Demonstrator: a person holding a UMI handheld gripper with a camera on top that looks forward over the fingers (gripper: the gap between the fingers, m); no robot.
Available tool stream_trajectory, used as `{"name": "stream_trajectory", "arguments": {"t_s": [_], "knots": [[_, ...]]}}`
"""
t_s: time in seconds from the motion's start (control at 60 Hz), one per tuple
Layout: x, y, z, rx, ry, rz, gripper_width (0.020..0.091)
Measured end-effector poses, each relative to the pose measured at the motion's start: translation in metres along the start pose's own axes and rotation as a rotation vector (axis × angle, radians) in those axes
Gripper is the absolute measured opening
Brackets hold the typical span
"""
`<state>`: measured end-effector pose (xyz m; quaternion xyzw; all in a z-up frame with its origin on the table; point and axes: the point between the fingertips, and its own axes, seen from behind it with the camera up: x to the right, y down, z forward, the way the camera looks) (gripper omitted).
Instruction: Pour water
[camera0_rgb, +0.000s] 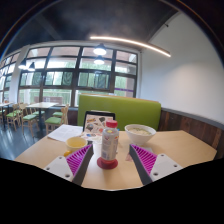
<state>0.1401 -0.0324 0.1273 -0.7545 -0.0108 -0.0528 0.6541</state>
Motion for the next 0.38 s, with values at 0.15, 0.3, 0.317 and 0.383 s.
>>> {"name": "stream_trajectory", "arguments": {"t_s": [0.15,0.3,0.317,0.383], "knots": [[-0.024,-0.015,-0.097,0.016,-0.022,0.014,0.0820],[-0.039,0.002,-0.161,0.005,-0.013,0.056,0.0822],[-0.041,0.003,-0.164,0.005,-0.014,0.058,0.0821],[-0.049,0.009,-0.188,0.002,-0.021,0.065,0.0823]]}}
